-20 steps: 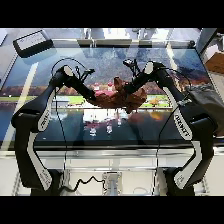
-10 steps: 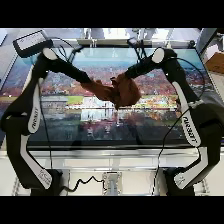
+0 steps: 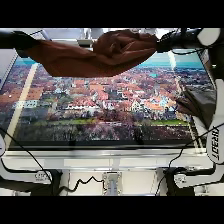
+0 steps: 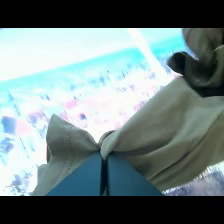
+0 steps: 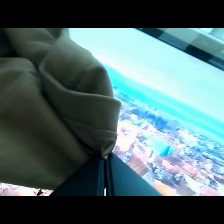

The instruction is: Fold the shirts.

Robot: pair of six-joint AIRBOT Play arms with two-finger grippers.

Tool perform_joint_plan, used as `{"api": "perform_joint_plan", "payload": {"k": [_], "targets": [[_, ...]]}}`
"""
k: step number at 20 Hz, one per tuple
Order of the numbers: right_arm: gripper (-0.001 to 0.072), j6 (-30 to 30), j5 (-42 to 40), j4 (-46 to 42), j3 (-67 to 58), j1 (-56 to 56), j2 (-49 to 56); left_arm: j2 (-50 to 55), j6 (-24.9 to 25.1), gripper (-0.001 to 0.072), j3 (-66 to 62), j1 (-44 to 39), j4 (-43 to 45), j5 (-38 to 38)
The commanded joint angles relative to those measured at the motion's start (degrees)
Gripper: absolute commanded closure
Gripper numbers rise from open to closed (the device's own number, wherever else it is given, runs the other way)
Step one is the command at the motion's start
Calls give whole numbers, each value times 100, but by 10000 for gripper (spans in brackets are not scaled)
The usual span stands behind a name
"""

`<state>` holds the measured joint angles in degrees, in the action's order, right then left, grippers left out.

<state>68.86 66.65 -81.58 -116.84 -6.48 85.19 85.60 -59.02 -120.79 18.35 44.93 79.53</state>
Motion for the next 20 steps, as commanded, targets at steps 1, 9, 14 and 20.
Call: {"api": "perform_joint_plan", "payload": {"k": [1, 9, 14, 20], "targets": [[683, 22, 557, -232, -15, 330, -584, -658, -256, 697, -13, 531, -85, 44], [683, -120, 2603, -245, 354, 501, -1364, -918, -1158, 696, 129, 651, -304, 807], [682, -122, 3110, -114, 354, 214, -1543, -1060, -1419, 696, 127, 654, -608, 1456], [683, -129, 3073, -221, 356, 186, -1484, -1058, -1648, 696, 710, 654, -138, 1777]]}}
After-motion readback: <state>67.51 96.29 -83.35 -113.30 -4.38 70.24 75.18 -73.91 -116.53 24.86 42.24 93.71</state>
